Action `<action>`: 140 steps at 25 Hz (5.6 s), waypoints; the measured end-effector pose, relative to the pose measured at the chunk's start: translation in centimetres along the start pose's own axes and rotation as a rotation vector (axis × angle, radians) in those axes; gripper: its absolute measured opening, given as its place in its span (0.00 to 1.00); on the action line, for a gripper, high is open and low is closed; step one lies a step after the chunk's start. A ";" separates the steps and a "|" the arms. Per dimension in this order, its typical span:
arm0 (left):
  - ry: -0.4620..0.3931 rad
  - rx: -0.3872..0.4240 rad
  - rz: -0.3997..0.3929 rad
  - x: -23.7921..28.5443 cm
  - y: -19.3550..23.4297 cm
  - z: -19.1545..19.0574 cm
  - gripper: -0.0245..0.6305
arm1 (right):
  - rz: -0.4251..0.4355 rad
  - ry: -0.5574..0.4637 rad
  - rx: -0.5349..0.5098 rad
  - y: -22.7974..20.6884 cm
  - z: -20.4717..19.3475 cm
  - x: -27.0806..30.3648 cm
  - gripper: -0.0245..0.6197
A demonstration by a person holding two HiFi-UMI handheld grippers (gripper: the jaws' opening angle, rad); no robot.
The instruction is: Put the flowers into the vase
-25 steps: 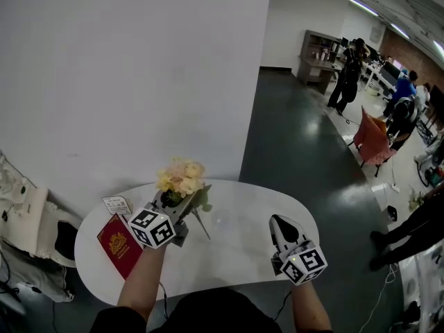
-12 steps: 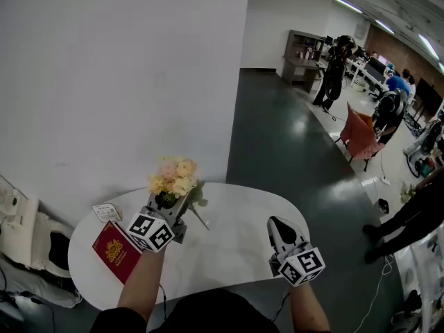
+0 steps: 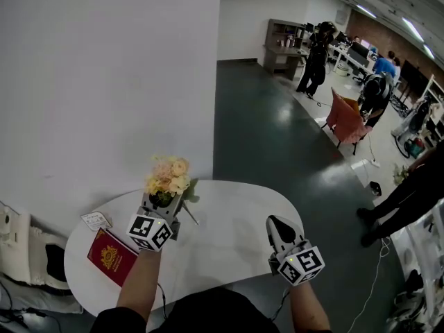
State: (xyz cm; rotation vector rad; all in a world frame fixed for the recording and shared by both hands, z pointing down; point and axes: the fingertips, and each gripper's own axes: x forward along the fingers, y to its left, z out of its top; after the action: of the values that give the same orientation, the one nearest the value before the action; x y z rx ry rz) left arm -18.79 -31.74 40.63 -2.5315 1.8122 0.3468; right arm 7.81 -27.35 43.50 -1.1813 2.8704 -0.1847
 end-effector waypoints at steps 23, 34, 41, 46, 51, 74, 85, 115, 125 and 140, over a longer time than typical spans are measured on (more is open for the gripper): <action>0.109 -0.012 -0.051 2.4 -0.2 -6.7 0.40 | -0.108 0.043 0.028 -1.4 -2.2 -0.8 0.07; 0.188 -0.008 -0.082 2.6 -0.8 -9.9 0.41 | -0.130 0.062 0.045 -2.2 -3.2 -0.9 0.07; 0.234 -0.010 -0.097 2.7 -1.1 -11.6 0.41 | -0.141 0.073 0.064 -2.5 -4.1 -1.1 0.07; 0.259 -0.013 -0.102 2.5 -1.2 -12.9 0.41 | -0.152 0.080 0.070 -2.7 -4.7 -1.5 0.07; 0.282 -0.017 -0.107 2.2 -1.5 -13.9 0.41 | -0.157 0.087 0.077 -2.7 -5.1 -1.9 0.07; 0.332 -0.034 -0.098 2.6 -1.3 -15.4 0.47 | -0.161 0.113 0.095 -3.1 -6.1 -2.3 0.07; 0.360 -0.025 -0.097 3.1 -1.0 -16.2 0.53 | -0.158 0.113 0.094 -3.4 -6.3 -2.1 0.07; 0.363 0.060 0.042 1.5 -0.9 -15.5 0.76 | -0.112 0.087 0.079 -3.9 -4.7 -3.6 0.07; 0.370 0.060 0.089 -0.8 -2.1 -14.9 0.76 | -0.088 0.075 0.082 -3.5 -4.7 -6.1 0.07; 0.379 0.076 0.132 -2.7 -4.1 -13.6 0.76 | -0.092 0.035 0.058 -3.4 -2.9 -11.5 0.07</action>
State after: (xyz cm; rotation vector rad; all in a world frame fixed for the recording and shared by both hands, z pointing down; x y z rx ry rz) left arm -13.44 -29.74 53.87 -2.5659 2.0708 -0.2155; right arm 18.10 -21.40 46.65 -1.3135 2.8205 -0.2923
